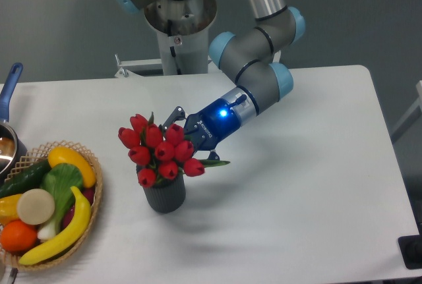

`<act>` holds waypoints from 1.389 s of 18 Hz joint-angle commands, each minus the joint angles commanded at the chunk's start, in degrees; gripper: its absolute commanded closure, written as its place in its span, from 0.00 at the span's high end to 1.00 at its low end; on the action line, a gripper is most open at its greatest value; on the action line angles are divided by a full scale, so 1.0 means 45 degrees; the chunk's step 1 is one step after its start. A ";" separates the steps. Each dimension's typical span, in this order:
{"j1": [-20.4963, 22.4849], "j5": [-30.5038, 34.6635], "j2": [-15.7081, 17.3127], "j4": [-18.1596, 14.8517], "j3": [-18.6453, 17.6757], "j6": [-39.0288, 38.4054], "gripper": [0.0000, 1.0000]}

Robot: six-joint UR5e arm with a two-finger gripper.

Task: Insert the flowers into the vase
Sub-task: 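Push the tulips further down into the vase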

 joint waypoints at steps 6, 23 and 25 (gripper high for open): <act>0.0156 0.0000 0.0117 0.0000 0.0000 0.0019 1.00; 0.0157 0.1990 0.0878 -0.0020 -0.0039 0.0605 1.00; 0.0176 0.2167 0.0976 -0.0020 -0.0136 0.0625 1.00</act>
